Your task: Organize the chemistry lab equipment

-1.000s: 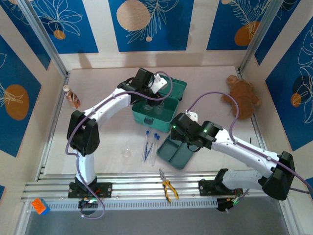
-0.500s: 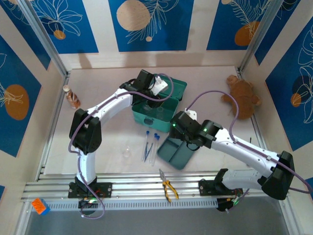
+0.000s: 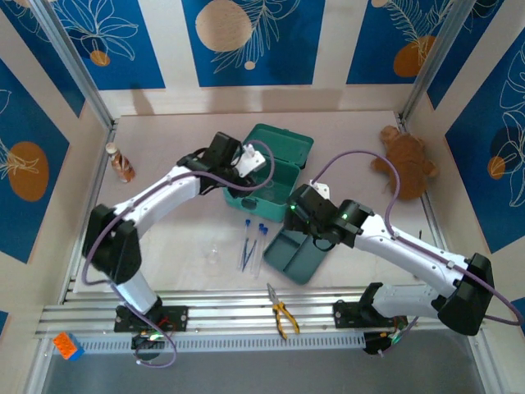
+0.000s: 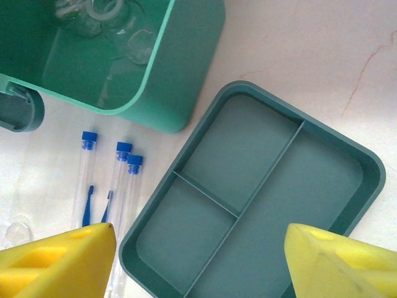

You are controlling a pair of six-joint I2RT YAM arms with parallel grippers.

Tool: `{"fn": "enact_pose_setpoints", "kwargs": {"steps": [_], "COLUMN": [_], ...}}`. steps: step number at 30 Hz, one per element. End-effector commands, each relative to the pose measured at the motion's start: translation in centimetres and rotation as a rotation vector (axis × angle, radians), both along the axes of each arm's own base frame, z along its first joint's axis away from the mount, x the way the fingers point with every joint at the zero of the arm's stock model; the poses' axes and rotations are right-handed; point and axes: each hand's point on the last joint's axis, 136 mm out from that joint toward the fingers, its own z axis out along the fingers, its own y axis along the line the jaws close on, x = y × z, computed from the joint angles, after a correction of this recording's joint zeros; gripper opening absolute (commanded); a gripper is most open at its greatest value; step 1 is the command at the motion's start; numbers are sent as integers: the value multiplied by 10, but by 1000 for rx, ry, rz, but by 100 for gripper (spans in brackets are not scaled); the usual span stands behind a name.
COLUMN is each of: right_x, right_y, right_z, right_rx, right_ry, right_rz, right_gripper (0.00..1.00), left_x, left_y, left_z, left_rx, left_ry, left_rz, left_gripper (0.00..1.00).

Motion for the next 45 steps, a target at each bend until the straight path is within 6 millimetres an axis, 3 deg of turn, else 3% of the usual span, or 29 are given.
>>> {"fn": "enact_pose_setpoints", "kwargs": {"steps": [1, 5, 11, 17, 25, 33, 42, 45], "right_x": [10, 17, 22, 23, 20, 16, 18, 19], "right_y": [13, 24, 37, 46, 48, 40, 42, 38], "right_z": [15, 19, 17, 13, 11, 6, -6, -8], "right_rx": [20, 21, 27, 34, 31, 26, 39, 32], "right_ry": [-25, -31, -21, -12, -9, -5, 5, 8], "right_rz": [34, 61, 85, 100, 101, 80, 78, 80], "right_gripper": [73, 72, 72, 73, 73, 73, 74, 74], "left_x": [-13, -41, -108, -142, -148, -156, -133, -137], "left_y": [35, 65, 96, 113, 103, 107, 108, 109], "left_z": [-2, -6, -26, -33, -54, -71, -75, -78], "left_rx": [34, 51, 144, 191, 191, 241, 252, 251], "left_ry": [2, 48, 152, 177, 272, 302, 276, 313], "left_rz": [36, 54, -61, -146, -218, -299, -162, -133], "left_gripper": [44, 46, 49, 57, 59, 60, 62, 62]}}
